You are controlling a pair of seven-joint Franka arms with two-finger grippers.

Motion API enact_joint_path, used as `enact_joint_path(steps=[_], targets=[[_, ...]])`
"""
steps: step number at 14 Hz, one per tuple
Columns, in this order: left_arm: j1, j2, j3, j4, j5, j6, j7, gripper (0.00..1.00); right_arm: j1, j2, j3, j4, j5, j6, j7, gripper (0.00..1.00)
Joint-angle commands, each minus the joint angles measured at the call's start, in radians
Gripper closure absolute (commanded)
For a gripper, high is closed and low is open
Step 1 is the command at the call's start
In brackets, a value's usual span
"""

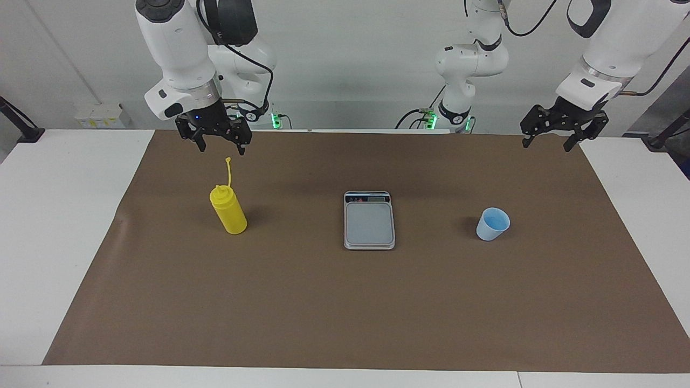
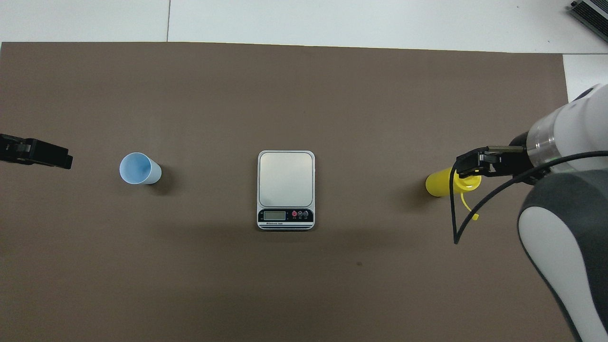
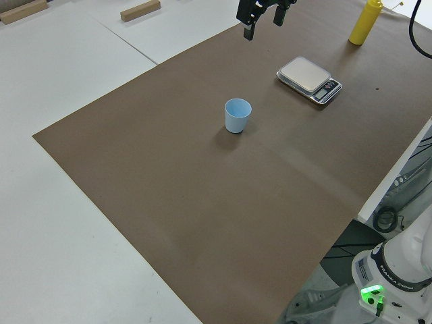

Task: Pour seasoning into cup on scale with both arms
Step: 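Reach the left gripper to the light blue cup and grasp it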

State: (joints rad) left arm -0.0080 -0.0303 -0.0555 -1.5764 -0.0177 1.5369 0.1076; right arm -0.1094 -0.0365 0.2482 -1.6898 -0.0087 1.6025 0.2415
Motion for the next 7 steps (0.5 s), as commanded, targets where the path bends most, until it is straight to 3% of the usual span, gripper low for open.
enact_joint_path(steps=[1, 7], targets=[[-0.009, -0.025, 0.0, -0.023, 0.015, 0.009, -0.009, 0.0, -0.006, 0.012, 0.003, 0.021, -0.01, -0.019, 0.009, 0.0], [-0.012, -0.043, 0.002, -0.075, 0.015, 0.044, -0.014, 0.0, -0.007, 0.001, 0.002, 0.022, -0.01, -0.016, 0.009, 0.0]])
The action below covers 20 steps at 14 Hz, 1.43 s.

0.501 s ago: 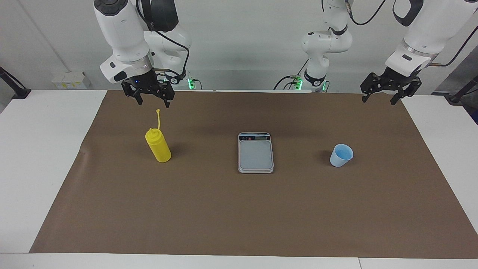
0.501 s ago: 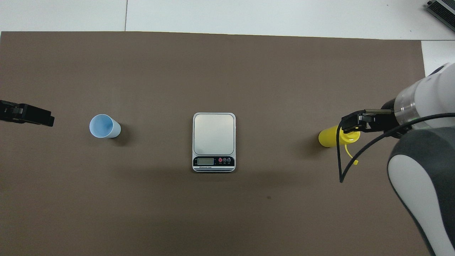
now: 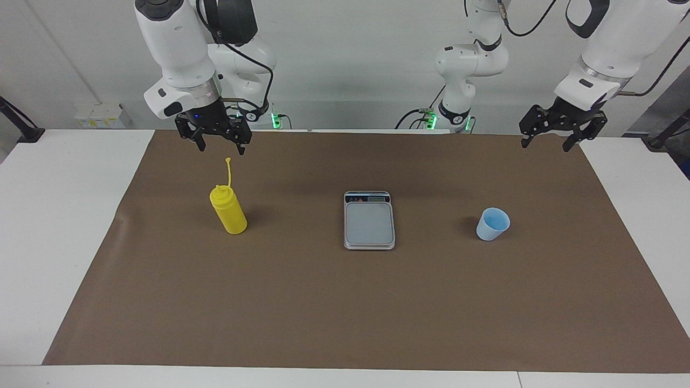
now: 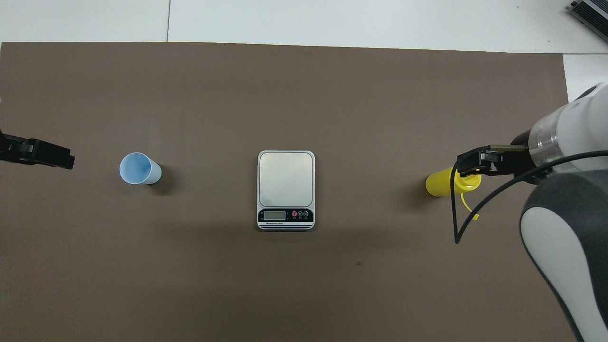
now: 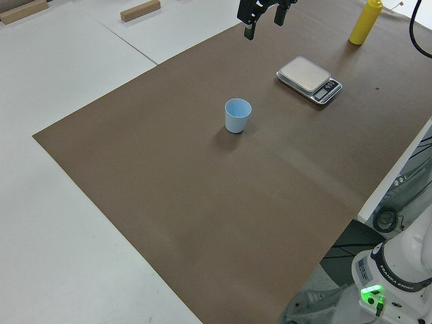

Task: Pour seasoning into cup on scale with both arms
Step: 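Reach the left gripper to the light blue cup and grasp it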

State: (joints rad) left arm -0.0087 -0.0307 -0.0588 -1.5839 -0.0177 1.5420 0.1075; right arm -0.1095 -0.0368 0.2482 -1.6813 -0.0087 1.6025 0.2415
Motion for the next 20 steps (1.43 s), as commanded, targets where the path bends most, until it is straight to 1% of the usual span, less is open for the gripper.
enact_joint_path(steps=[1, 5, 8, 10, 15, 20], targets=[[-0.01, -0.054, 0.005, -0.086, 0.015, 0.053, -0.025, 0.0, -0.007, 0.002, 0.002, 0.014, -0.01, -0.016, 0.007, 0.0], [-0.007, -0.063, 0.004, -0.175, 0.015, 0.141, -0.101, 0.0, -0.022, 0.002, 0.002, 0.014, -0.01, -0.018, 0.007, 0.0], [-0.001, -0.051, 0.004, -0.257, 0.013, 0.231, -0.157, 0.0, -0.024, 0.002, 0.002, 0.012, -0.01, -0.016, 0.007, 0.0], [0.001, -0.023, 0.004, -0.3, 0.009, 0.298, -0.196, 0.0, -0.025, 0.003, 0.002, 0.012, -0.01, -0.012, 0.007, 0.0], [0.004, 0.05, 0.004, -0.435, 0.005, 0.516, -0.221, 0.0, -0.024, 0.002, 0.002, 0.012, -0.01, -0.012, 0.009, 0.0], [0.026, 0.048, 0.004, -0.597, -0.031, 0.705, -0.253, 0.0, -0.027, 0.002, 0.002, 0.012, -0.01, -0.013, 0.009, 0.0]])
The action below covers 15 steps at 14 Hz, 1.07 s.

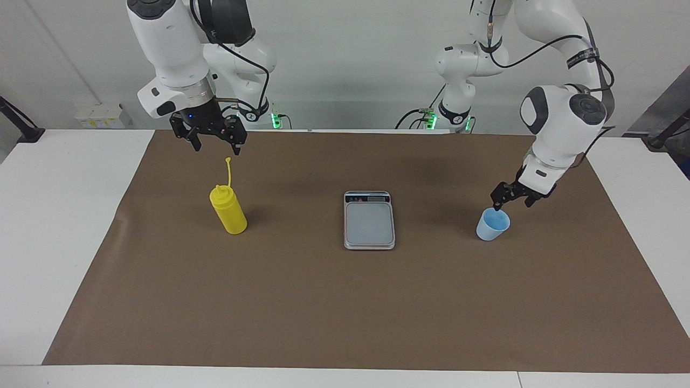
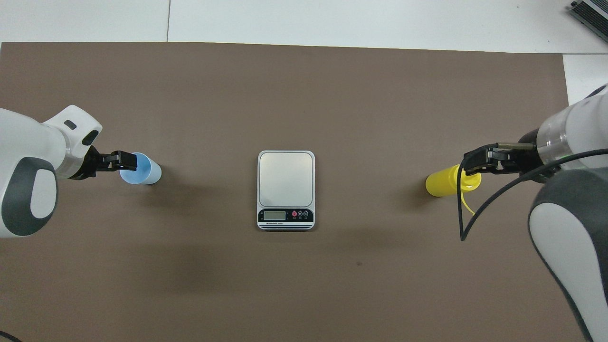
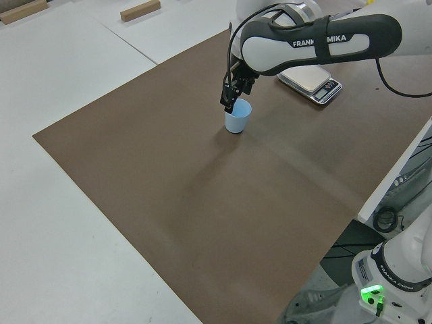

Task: Pour seasoning into cup on scale with both arms
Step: 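Reach the left gripper to the light blue cup and grasp it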

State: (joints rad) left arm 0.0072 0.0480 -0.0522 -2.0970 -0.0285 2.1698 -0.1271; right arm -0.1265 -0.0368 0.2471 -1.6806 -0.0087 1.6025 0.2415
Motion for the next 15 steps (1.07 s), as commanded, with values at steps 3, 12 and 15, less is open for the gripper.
enact_joint_path(steps=[3, 12, 15], targets=[[0.008, 0.012, -0.003, -0.092, -0.022, 0.119, -0.029, 0.0, -0.01, 0.002, 0.001, 0.012, -0.01, -0.013, 0.007, 0.0], [-0.006, 0.075, -0.003, -0.092, -0.022, 0.153, -0.051, 1.0, -0.024, 0.002, 0.001, 0.01, -0.01, -0.023, 0.005, 0.0], [-0.003, 0.078, -0.003, -0.06, -0.021, 0.111, -0.037, 1.0, -0.03, 0.002, 0.003, 0.009, -0.01, -0.021, 0.005, 0.0]])
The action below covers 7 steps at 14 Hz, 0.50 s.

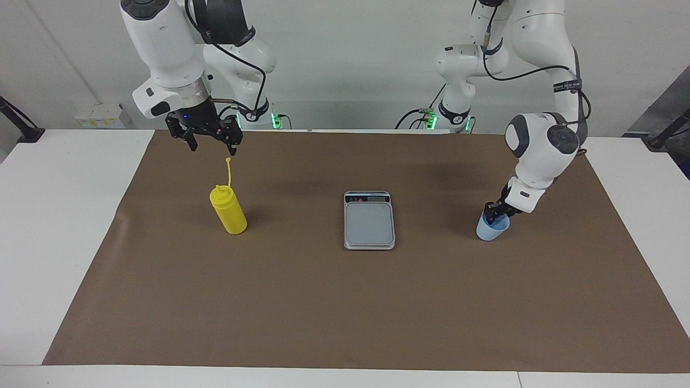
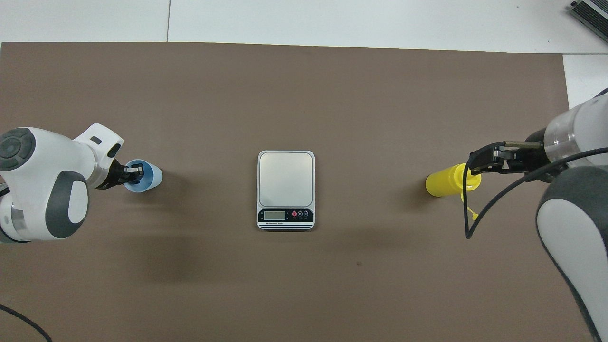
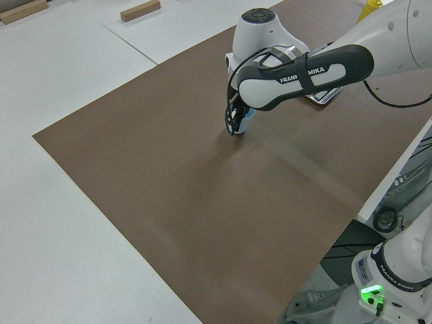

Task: Pour seasoning into cup on scale with both arms
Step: 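Carry the blue cup with the left gripper onto the scale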

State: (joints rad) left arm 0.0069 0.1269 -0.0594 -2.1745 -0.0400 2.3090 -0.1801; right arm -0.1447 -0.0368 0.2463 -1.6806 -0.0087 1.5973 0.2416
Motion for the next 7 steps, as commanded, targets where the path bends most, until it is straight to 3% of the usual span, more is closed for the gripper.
enact_joint_path(steps=[1, 4, 7], targets=[[-0.004, 0.013, 0.004, 0.063, -0.009, -0.078, 0.016, 1.0, -0.01, 0.0, 0.002, 0.007, -0.01, -0.013, 0.005, 0.0], [-0.008, 0.022, 0.001, 0.226, -0.009, -0.265, 0.016, 1.0, -0.01, -0.005, 0.002, 0.001, -0.01, -0.007, 0.005, 0.0], [-0.08, 0.017, 0.0, 0.343, -0.026, -0.423, -0.004, 1.0, -0.012, -0.005, 0.002, -0.001, -0.01, -0.005, 0.007, 0.0]])
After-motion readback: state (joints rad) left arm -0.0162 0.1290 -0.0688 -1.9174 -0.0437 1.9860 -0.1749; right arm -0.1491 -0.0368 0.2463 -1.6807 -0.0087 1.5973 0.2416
